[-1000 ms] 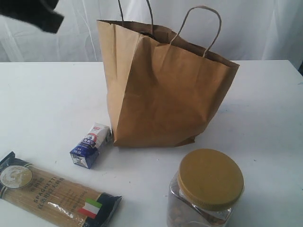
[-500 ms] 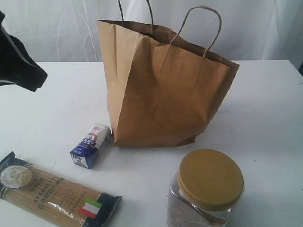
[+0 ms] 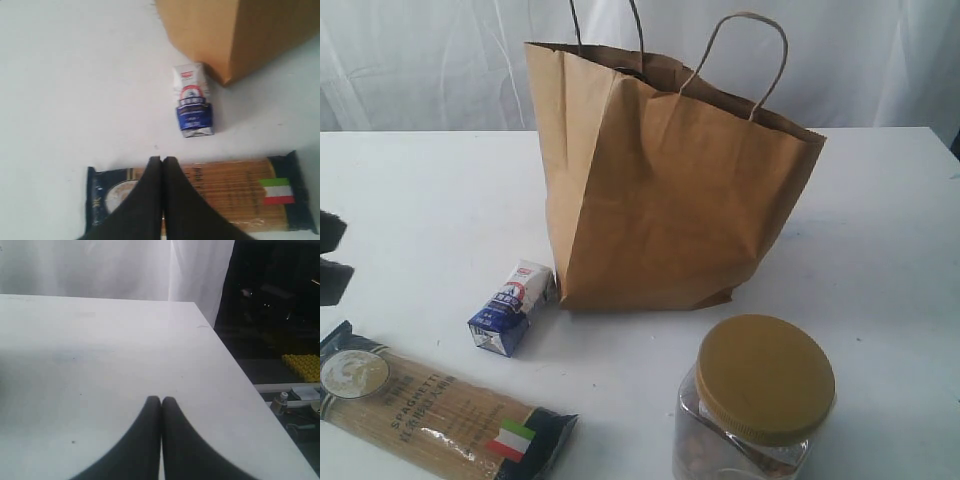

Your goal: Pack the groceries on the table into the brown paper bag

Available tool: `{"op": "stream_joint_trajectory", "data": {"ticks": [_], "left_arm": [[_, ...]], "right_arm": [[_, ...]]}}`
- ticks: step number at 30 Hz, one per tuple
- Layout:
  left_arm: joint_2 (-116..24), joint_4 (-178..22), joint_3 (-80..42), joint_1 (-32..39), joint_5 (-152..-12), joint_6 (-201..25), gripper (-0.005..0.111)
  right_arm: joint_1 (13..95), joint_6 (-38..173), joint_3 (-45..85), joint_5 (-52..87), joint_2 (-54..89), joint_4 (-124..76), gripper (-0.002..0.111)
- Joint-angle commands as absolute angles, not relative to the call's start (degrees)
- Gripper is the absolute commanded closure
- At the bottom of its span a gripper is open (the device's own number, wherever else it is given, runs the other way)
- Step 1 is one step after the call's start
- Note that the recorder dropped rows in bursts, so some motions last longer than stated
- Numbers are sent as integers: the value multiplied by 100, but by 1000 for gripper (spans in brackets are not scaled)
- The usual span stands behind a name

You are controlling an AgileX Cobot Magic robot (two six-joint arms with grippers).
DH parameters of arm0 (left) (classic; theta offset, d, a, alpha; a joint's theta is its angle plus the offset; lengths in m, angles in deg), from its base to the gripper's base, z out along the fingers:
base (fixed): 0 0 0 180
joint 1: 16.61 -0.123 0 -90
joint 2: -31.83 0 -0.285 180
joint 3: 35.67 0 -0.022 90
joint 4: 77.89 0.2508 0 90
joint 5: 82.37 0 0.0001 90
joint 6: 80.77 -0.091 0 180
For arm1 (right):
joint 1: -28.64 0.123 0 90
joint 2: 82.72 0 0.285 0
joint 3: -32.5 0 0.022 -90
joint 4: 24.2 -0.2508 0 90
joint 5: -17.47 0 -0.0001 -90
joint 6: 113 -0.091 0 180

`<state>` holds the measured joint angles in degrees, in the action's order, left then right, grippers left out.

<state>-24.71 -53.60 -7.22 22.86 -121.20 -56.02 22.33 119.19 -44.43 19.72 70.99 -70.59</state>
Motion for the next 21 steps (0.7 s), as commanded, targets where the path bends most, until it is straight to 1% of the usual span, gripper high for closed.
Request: {"op": "stream_joint_trajectory", "data": {"ticks": [1, 8, 11, 13, 21], "left_arm": [[-2036, -4161, -281, 2281, -12338, -4606, 107], [-1474, -3070, 90, 2281, -13737, -4197, 107], [-1178, -3158, 172, 2281, -13884, -4230, 107], [-989, -3572, 219, 2281, -13734, -4427, 107], [-861, -6875, 668, 2281, -12652, -6660, 107]], "right_arm": [[2242, 11977, -4472, 2036, 7070, -7068, 108], [2242, 11977, -4472, 2036, 7070, -7068, 108], [2242, 11977, -4472, 2036, 7070, -7068, 108], [2242, 11977, -4472, 2036, 7070, -7068, 108], [2242, 11977, -4472, 2036, 7070, -7068, 108]]}}
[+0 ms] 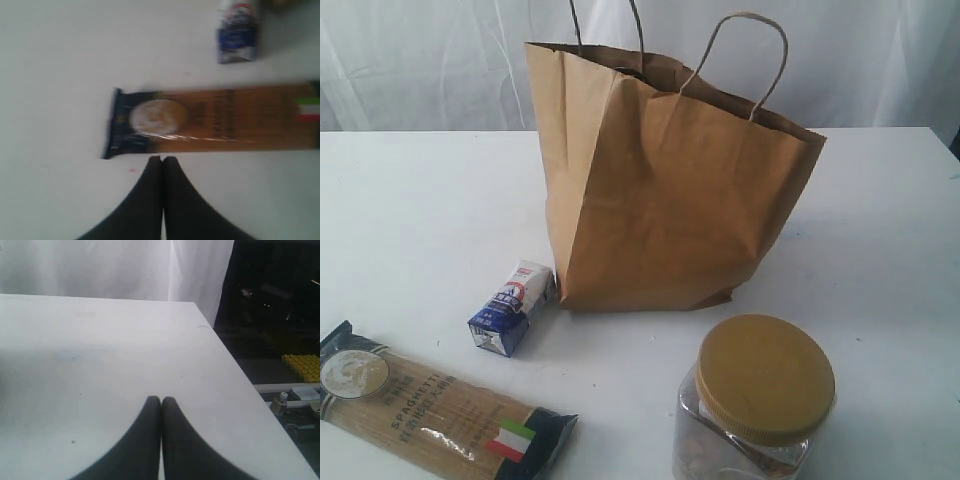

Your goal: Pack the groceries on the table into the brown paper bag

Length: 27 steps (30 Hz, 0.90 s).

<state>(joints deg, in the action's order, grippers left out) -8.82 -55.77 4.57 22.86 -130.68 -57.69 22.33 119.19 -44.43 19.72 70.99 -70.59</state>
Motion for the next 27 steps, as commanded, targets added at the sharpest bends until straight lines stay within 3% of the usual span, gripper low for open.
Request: {"op": "stream_joint_trajectory", "data": {"ticks": [1, 8, 15, 18, 27], "left_arm": [[-861, -7045, 728, 2281, -12462, -6843, 107], [-864, -7112, 922, 2281, -11394, -7056, 102], [-1136, -7132, 1210, 2281, -10383, -7056, 59], [-1361, -7202, 1343, 2281, -9689, -7032, 47], [-2187, -7358, 1377, 2281, -9104, -7008, 45]], "right_arm": [[2242, 11977, -4472, 2036, 7070, -7068, 108], [2242, 11977, -4472, 2036, 7070, -7068, 108], [2242, 11977, -4472, 2036, 7070, -7068, 108], [2242, 11977, -4472, 2036, 7070, -7068, 108], [2242, 11977, -4472, 2036, 7070, -7068, 108]]}}
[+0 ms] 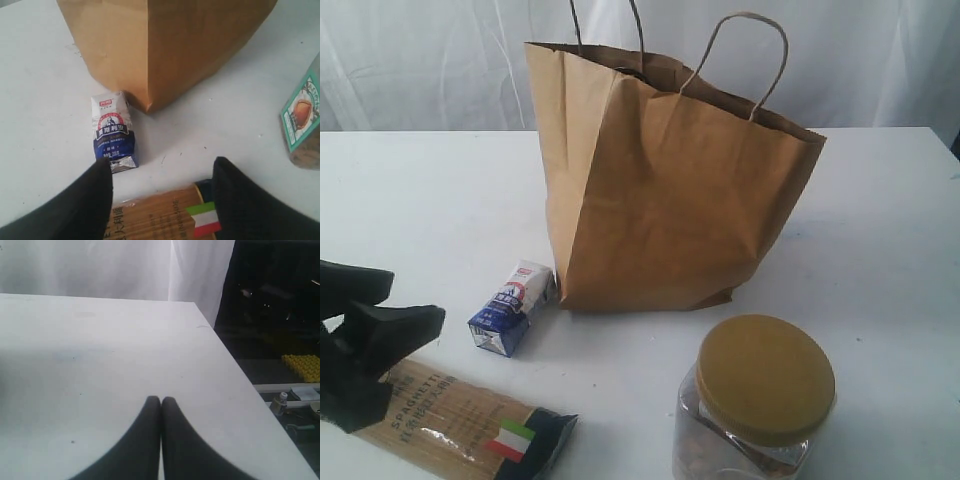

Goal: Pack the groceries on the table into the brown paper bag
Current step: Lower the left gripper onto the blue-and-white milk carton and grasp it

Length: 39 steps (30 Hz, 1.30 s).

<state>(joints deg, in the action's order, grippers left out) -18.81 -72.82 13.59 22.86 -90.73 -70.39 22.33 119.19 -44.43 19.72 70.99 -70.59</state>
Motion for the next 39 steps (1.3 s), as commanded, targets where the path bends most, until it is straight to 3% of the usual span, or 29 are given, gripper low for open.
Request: {"op": "stream_joint_trajectory", "data": {"ticks": [1, 6, 11, 14, 18, 23, 27, 39], "left_arm": [[-2299, -7358, 1344, 2281, -9287, -7008, 45], [-3170, -7358, 797, 2281, -10151, -7044, 45], [-4013, -7306, -631, 2281, -10724, -7044, 45], [-4305, -7280, -726, 2281, -10486, -7295, 44], [-4816, -6537, -726, 2281, -10095, -7662, 32], [-5749, -6410, -726, 2173, -9410, -7181, 32], [-6319, -6400, -1123, 1938, -10017, -6263, 32], [-7726, -6240, -2324, 1671, -10983, -6775, 32]], "right_arm": [[2242, 11977, -4472, 2036, 7070, -7068, 108], [2242, 11977, -4472, 2036, 7070, -7068, 108], [2242, 11977, -4472, 2036, 7070, -7068, 108], [2242, 11977, -4472, 2036, 7070, -7068, 108], [2242, 11977, -4472, 2036, 7070, -7068, 108], [2242, 11977, -4472, 2036, 7070, -7068, 108], [2242, 11977, -4472, 2036, 7070, -7068, 108], [2242, 11977, -4472, 2036, 7070, -7068, 108]]}}
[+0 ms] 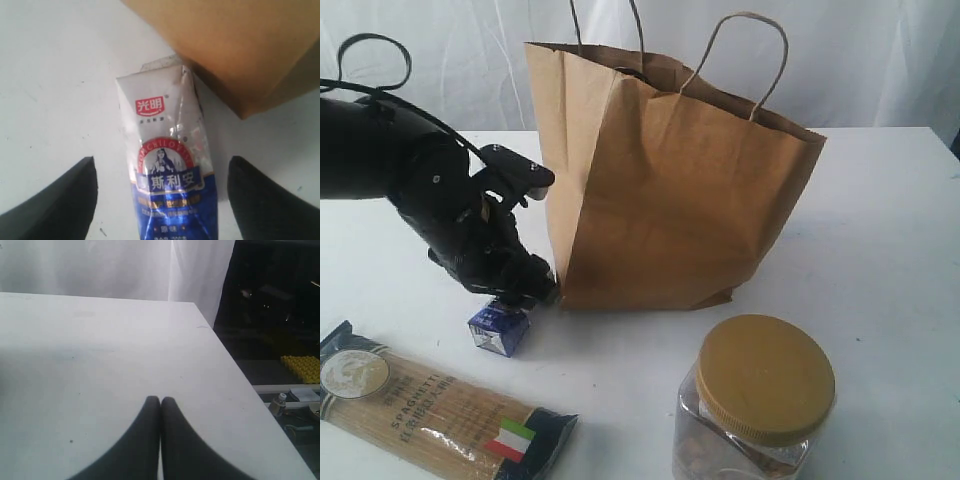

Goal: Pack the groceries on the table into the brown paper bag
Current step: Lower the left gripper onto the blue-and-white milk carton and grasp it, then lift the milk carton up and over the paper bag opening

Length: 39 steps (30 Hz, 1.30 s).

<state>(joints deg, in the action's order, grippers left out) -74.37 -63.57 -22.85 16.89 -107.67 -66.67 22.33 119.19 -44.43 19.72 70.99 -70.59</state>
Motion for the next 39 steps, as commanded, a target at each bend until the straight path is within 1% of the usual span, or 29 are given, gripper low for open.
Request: {"op": "stream_joint_trajectory", "data": {"ticks": [1, 5, 6, 8, 9, 12, 16, 17, 18, 19, 21, 22, 23, 25, 29, 30, 34, 36, 39], "left_arm": [[-7773, -6240, -2324, 1671, -10973, -6775, 32], [-7980, -6144, -2324, 1671, -10747, -6775, 32], [-7980, -6144, -2324, 1671, -10687, -6775, 35], [-7980, -6117, -2324, 1671, -10687, -6775, 45], [-7980, -6107, -2324, 1671, -10744, -6775, 56], [-7980, -5878, -2324, 1671, -10911, -6775, 77], [-7731, -5061, -2324, 1671, -11410, -6775, 96], [-7491, -4592, -2420, 1671, -11840, -6749, 103], [-7166, -4383, -2653, 1671, -12351, -6735, 107], [-7020, -4359, -2809, 1671, -12488, -6664, 107], [-6439, -4557, -3296, 1671, -12288, -6314, 107], [-6112, -5064, -3539, 1671, -11633, -6259, 107], [-6019, -5280, -3609, 1671, -11290, -6259, 107], [-5820, -5914, -3704, 1671, -9579, -6271, 107], [-5920, -6032, -3704, 1671, -7974, -6209, 107], [-6065, -6081, -3704, 1702, -7397, -5959, 107], [-6558, -6071, -3704, 1857, -6190, -4925, 107], [-6652, -6071, -3704, 1906, -6098, -4772, 107], [-6763, -6071, -3708, 1920, -6524, -4503, 107]], "right_arm": [[2242, 11977, -4472, 2036, 7070, -7068, 108], [2242, 11977, -4472, 2036, 7070, -7068, 108], [2242, 11977, -4472, 2036, 7070, -7068, 108], [2242, 11977, -4472, 2036, 7070, -7068, 108], [2242, 11831, -4472, 2036, 7070, -7068, 108], [2242, 11862, -4472, 2036, 7070, -7068, 108], [2242, 11862, -4472, 2036, 7070, -7068, 108], [2242, 11862, -4472, 2036, 7070, -7068, 108], [2242, 11862, -4472, 2036, 7070, -7068, 108], [2242, 11862, -4472, 2036, 7070, -7068, 108], [2242, 11862, -4472, 2036, 7070, -7068, 108], [2242, 11862, -4472, 2036, 7070, -7068, 108], [2242, 11862, -4472, 2036, 7070, -7068, 108], [2242, 11862, -4472, 2036, 7070, -7068, 108], [2242, 11862, -4472, 2036, 7070, -7068, 108], [2242, 11862, -4472, 2036, 7070, -7068, 108], [2242, 11862, -4472, 2036, 7070, -7068, 108], [2242, 11862, -4472, 2036, 7070, -7068, 108], [2242, 11862, -4472, 2036, 7070, -7068, 108]]}}
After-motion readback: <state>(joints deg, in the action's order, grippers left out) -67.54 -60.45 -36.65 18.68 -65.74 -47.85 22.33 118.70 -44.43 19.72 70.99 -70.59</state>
